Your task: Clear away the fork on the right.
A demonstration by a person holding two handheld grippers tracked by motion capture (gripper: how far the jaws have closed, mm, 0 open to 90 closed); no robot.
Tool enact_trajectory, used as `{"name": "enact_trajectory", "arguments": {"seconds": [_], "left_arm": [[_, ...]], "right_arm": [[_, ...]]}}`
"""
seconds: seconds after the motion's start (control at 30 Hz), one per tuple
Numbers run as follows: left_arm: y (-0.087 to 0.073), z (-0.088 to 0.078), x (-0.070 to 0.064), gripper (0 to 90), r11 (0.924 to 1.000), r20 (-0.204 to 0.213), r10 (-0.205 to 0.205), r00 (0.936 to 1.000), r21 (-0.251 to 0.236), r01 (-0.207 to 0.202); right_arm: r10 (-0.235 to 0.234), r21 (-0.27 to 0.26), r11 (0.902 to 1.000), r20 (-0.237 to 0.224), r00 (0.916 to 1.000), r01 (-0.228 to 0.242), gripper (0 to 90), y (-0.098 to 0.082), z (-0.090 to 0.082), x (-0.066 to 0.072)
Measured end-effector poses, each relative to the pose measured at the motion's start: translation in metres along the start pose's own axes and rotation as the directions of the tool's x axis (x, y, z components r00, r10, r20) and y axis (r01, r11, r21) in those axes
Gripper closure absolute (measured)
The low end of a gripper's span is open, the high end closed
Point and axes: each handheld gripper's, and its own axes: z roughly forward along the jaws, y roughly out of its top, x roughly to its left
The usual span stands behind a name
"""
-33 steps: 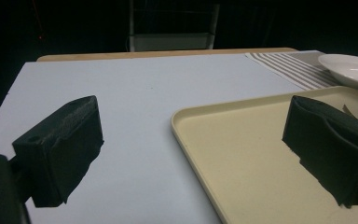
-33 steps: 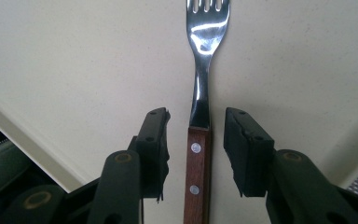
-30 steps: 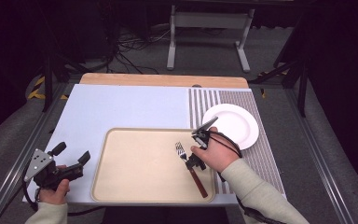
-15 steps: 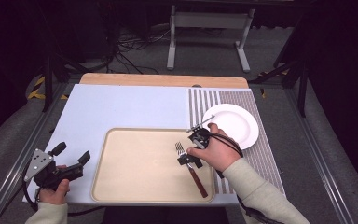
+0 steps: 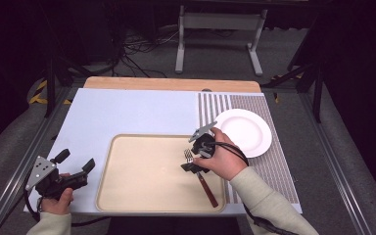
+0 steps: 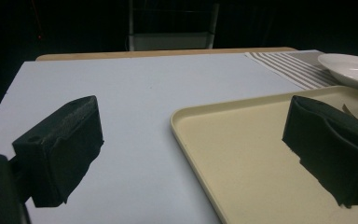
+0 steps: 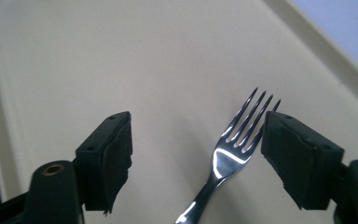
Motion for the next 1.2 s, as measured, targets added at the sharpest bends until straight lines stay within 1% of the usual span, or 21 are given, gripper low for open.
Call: {"name": "enact_trajectory", "arguments": {"seconds": [0.03, 0.07, 0.1, 0.17, 0.23, 0.3, 0.37, 0.5, 0.57, 0.67, 0.8, 0.87, 0.93, 0.97, 1.0, 1.07, 1.2], "left_arm": [[0.000, 0.000, 0.000, 5.4, 1.0000, 0.000, 0.000, 1.0000, 0.000, 0.000], [0.000, 0.000, 0.000, 5.4, 1.0000, 0.001, 0.001, 1.0000, 0.001, -0.001], [0.000, 0.000, 0.000, 5.4, 1.0000, 0.001, 0.001, 1.0000, 0.001, -0.001], [0.000, 0.000, 0.000, 5.4, 1.0000, 0.000, 0.000, 1.0000, 0.000, 0.000], [0.000, 0.000, 0.001, 5.4, 1.0000, 0.001, 0.002, 1.0000, 0.002, -0.002], [0.000, 0.000, 0.001, 5.4, 1.0000, 0.001, 0.001, 1.0000, 0.001, -0.001], [0.000, 0.000, 0.001, 5.4, 1.0000, 0.001, 0.001, 1.0000, 0.001, -0.001], [0.000, 0.000, 0.001, 5.4, 1.0000, 0.001, 0.003, 1.0000, 0.002, -0.003], [0.000, 0.000, 0.001, 5.4, 1.0000, 0.001, 0.003, 1.0000, 0.002, -0.003], [0.000, 0.000, 0.001, 5.4, 1.0000, 0.001, 0.001, 1.0000, 0.002, -0.001], [0.000, 0.000, 0.001, 5.4, 1.0000, 0.000, 0.003, 1.0000, -0.001, -0.003], [0.000, 0.000, 0.001, 5.4, 1.0000, 0.001, 0.001, 1.0000, 0.002, -0.001], [0.000, 0.000, 0.001, 5.4, 1.0000, 0.002, 0.003, 1.0000, 0.002, -0.003], [0.000, 0.000, 0.001, 5.4, 1.0000, 0.001, 0.002, 1.0000, 0.001, -0.002], [0.000, 0.000, 0.001, 5.4, 1.0000, 0.001, 0.003, 1.0000, 0.001, -0.003], [0.000, 0.000, 0.001, 5.4, 1.0000, 0.001, 0.002, 1.0000, 0.001, -0.002], [0.000, 0.000, 0.001, 5.4, 1.0000, 0.002, 0.001, 1.0000, 0.001, -0.001]], "right_arm": [[-0.035, -0.008, 0.9994, 0.006, 0.9994, 0.035, 32.4, 0.001, 0.001, -0.001], [-0.081, -0.002, 0.9967, 0.003, 0.9967, 0.081, 39.6, 0.002, 0.002, -0.001], [-0.111, 0.001, 0.9938, 0.000, 0.9938, 0.111, 45.8, 0.003, 0.004, -0.001], [-0.142, 0.008, 0.9898, -0.014, 0.9898, 0.142, 55.6, 0.004, 0.006, -0.002], [-0.166, 0.006, 0.9860, -0.036, 0.9854, 0.167, 67.6, 0.003, 0.010, -0.003], [-0.213, 0.018, 0.9768, -0.034, 0.9765, 0.214, 80.5, 0.004, 0.012, -0.005], [-0.242, 0.013, 0.9701, -0.036, 0.9697, 0.242, 89.7, 0.004, 0.013, -0.006], [-0.276, 0.012, 0.9609, -0.020, 0.9608, 0.277, 90.0, 0.004, 0.017, -0.009], [-0.269, 0.009, 0.9629, -0.027, 0.9627, 0.270, 90.0, 0.004, 0.020, -0.009], [-0.270, 0.018, 0.9626, -0.029, 0.9625, 0.270, 90.0, 0.003, 0.024, -0.010], [-0.267, 0.018, 0.9634, -0.028, 0.9633, 0.267, 90.0, 0.002, 0.031, -0.011], [-0.264, 0.024, 0.9642, -0.022, 0.9644, 0.264, 90.0, 0.001, 0.034, -0.012], [-0.268, 0.023, 0.9630, -0.018, 0.9632, 0.269, 90.0, 0.001, 0.036, -0.012], [-0.260, 0.028, 0.9651, -0.016, 0.9655, 0.260, 90.0, 0.001, 0.037, -0.012], [-0.264, 0.026, 0.9640, -0.015, 0.9643, 0.265, 90.0, 0.001, 0.038, -0.012], [-0.260, 0.038, 0.9649, -0.011, 0.9657, 0.260, 90.0, 0.000, 0.039, -0.013], [-0.254, 0.040, 0.9663, -0.004, 0.9671, 0.254, 90.0, -0.001, 0.042, -0.015]]}}
